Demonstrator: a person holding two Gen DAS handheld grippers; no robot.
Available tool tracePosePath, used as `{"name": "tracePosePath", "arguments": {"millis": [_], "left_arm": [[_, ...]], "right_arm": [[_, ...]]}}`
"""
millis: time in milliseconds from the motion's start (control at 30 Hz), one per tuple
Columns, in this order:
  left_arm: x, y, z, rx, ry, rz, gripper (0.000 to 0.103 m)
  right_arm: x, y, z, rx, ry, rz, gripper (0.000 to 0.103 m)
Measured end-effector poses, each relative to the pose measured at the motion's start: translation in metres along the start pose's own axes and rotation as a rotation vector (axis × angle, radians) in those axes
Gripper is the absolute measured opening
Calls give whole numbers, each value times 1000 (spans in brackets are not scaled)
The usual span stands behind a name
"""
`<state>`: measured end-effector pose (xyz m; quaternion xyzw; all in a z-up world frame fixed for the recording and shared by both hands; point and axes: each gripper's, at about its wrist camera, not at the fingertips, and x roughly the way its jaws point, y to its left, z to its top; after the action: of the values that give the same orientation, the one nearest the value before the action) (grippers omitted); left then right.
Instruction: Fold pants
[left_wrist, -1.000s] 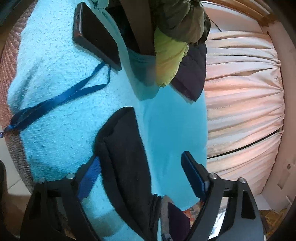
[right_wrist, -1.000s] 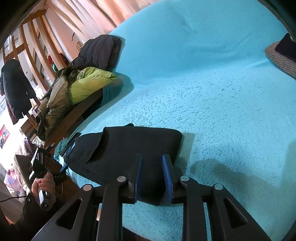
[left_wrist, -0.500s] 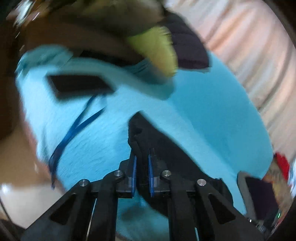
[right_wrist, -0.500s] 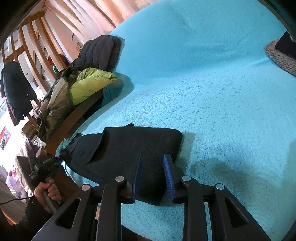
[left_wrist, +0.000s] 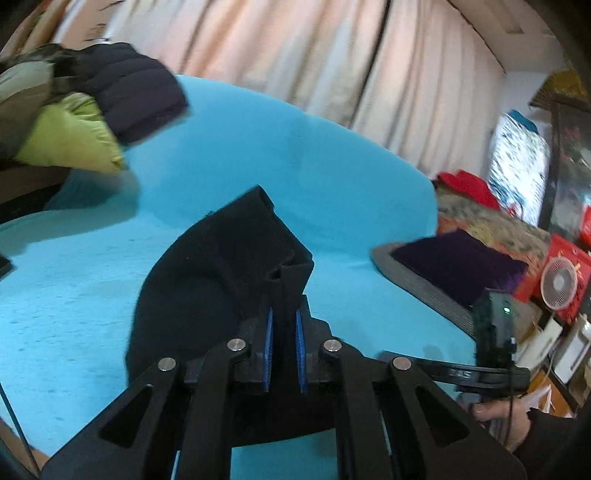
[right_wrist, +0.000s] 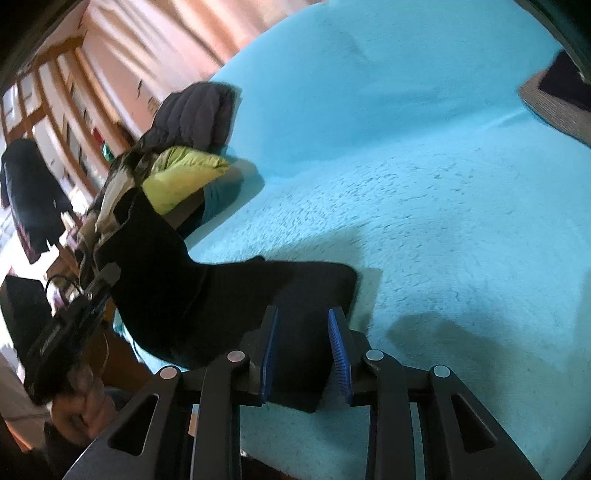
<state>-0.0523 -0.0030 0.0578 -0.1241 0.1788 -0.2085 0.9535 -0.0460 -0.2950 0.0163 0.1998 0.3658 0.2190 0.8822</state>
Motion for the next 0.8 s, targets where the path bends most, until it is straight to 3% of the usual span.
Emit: {"name": "tracePosePath", "arguments": {"millis": [267, 500, 800], "left_arm": [[44, -37, -11, 27, 150, -12, 7], [55, -72, -27, 90, 201, -51, 7], [78, -71, -53, 101, 302, -68, 8]], "right_arm": [[-11, -29, 3, 153, -68, -5, 29], [-13, -46, 3, 247, -85, 30, 29], [-12, -46, 4, 252, -90, 22, 29]]}}
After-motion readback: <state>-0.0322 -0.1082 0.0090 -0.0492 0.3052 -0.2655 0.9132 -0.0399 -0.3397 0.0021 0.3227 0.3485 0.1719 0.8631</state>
